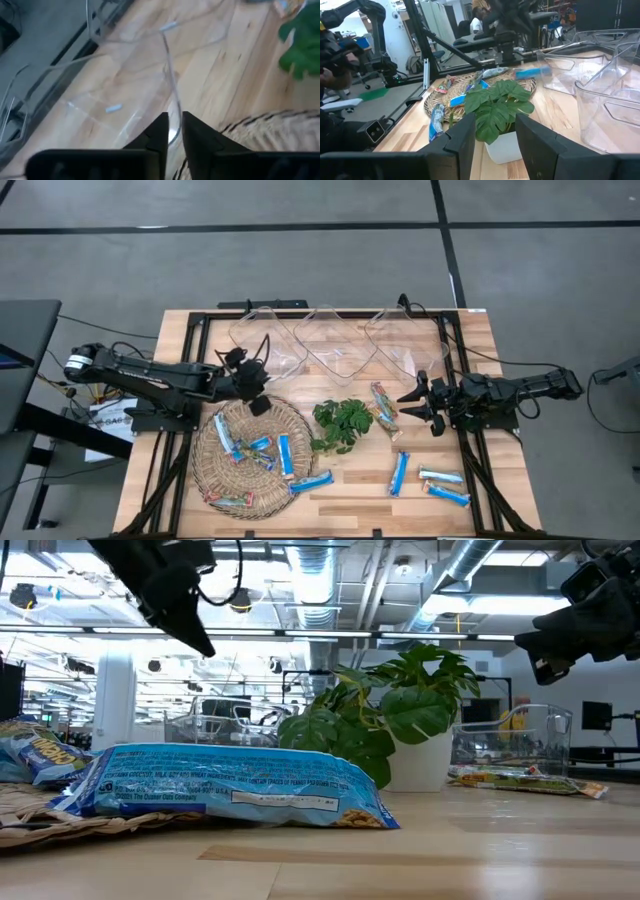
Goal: Pick and place Granola Bars by type
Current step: Put the red granola bar into the left transparent bin
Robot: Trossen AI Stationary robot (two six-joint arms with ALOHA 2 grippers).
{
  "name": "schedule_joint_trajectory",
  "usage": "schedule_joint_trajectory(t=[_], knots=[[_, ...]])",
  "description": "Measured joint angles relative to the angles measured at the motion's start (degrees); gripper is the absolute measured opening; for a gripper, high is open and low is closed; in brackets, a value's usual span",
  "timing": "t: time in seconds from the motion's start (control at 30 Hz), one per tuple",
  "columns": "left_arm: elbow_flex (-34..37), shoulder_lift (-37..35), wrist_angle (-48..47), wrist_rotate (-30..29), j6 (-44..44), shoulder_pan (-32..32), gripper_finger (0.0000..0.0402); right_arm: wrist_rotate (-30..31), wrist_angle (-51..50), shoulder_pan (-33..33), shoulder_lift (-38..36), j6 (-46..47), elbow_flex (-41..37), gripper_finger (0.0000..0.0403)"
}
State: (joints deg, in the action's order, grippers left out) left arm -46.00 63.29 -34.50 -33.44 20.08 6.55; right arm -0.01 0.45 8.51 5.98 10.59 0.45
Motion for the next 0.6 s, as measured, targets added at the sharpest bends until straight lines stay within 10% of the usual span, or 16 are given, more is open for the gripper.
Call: schedule_joint_trajectory(t=[0.37, 0.6], knots=[[0.9, 0.6, -15.2, 10.6, 16.3, 5.5, 0.0017, 0.0, 0.0, 0.0, 0.0, 0.0, 0.0, 0.0134], [8.8, 0.6, -17.1, 5.9, 31.4, 7.4, 0.0024, 0.0, 0.0, 0.0, 0.0, 0.0, 0.0, 0.0134]])
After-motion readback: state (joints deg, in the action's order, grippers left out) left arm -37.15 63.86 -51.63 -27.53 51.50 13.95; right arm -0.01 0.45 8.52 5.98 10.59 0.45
